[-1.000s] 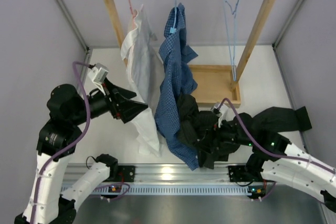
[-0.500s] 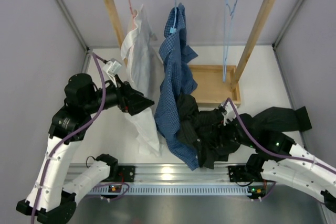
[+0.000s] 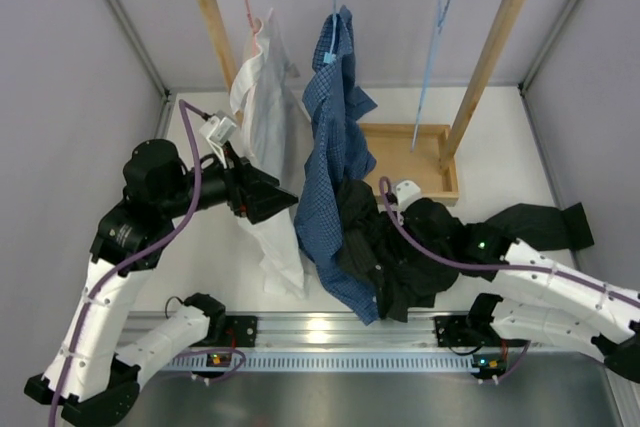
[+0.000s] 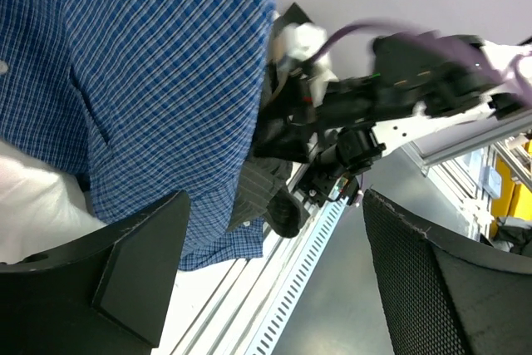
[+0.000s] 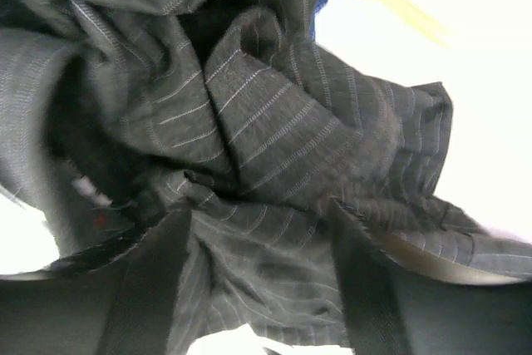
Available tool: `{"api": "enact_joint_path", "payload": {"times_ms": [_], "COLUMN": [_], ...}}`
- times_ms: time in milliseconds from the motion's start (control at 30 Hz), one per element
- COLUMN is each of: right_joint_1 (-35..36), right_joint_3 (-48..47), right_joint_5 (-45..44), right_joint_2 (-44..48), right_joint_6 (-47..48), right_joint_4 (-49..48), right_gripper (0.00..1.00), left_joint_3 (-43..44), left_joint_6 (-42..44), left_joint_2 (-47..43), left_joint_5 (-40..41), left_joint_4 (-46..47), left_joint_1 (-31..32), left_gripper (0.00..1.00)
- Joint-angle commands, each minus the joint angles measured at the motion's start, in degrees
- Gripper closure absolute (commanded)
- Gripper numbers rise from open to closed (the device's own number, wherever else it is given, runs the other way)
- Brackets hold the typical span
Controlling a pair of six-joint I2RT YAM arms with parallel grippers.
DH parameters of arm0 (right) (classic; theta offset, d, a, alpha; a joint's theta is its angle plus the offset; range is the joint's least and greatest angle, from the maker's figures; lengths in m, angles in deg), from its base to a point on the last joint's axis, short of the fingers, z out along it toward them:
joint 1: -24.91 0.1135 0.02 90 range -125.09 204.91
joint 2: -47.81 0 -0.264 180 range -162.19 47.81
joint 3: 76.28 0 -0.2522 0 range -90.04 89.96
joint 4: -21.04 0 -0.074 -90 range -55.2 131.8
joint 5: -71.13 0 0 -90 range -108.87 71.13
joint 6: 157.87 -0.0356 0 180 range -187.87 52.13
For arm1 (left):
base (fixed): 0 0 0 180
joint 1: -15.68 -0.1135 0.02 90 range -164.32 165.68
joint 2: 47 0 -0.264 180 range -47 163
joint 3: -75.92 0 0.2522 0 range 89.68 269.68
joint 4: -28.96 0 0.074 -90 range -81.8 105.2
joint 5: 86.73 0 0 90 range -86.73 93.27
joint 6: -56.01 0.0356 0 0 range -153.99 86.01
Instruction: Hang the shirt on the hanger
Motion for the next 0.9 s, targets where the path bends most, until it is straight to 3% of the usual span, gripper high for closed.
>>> {"api": "enact_joint_path", "payload": {"times_ms": [0, 33, 100, 167, 200, 367, 433, 467, 600, 733, 867], "right_joint_1": [0.83, 0.83, 0.83, 0.83, 0.75, -0.31, -0.57, -0.48, -0.48, -0.48, -0.48], "right_joint_3": [-0.95, -0.43, 0.54, 0.81, 0.72, -2.26, -3.58, -4.98, -9.03, -11.4, -11.93], "right_joint_5": [0.83, 1.19, 0.24, -1.09, -3.44, -15.83, -17.17, -17.79, -19.11, -19.29, -19.98], "right_joint_2": [-5.07, -5.16, -3.59, -1.66, 0.79, 10.89, 13.28, 15.38, 18.91, 21.46, 22.35], "right_joint_6": [2.54, 2.27, 1.66, 1.4, 0.44, -7.37, -9.06, -10.02, -11.61, -12.14, -12.84], "right_joint_4": [-4.37, -5.6, -6.13, -5.09, -4.3, 4.93, 6.78, 8.44, 13.1, 16.01, 16.89], "right_gripper": [0.57, 0.74, 0.71, 0.74, 1.0, 1.0, 1.0, 1.0, 1.0, 1.0, 1.0], "left_joint_3": [5.44, 6.41, 9.4, 11.16, 12.56, 15.55, 16.0, 16.35, 21.95, 24.43, 23.48], "left_joint_6": [0.96, 0.96, 1.05, 1.05, 0.87, 1.05, 1.75, 2.45, 5.62, 4.74, 3.43], "left_joint_2": [0.59, 1.12, 3.14, 4.54, 6.03, 10.6, 11.92, 12.63, 21.04, 27.56, 33.98], "left_joint_5": [-2.8, -3.24, -4.55, -5.43, -5.79, -1.15, 8.15, 12.01, 41.84, 59.01, 68.8], "left_joint_4": [2.59, 2.59, 2.59, 2.59, 2.51, 2.59, 2.59, 2.51, -0.56, -2.32, -4.7], "left_joint_1": [0.23, 0.23, 0.23, 0.23, 0.31, 4.87, 12.41, 19.84, 38.05, 47.05, 56.1], "left_gripper": [0.12, 0.14, 0.15, 0.16, 0.16, 0.2, 0.21, 0.21, 0.21, 0.25, 0.26]}}
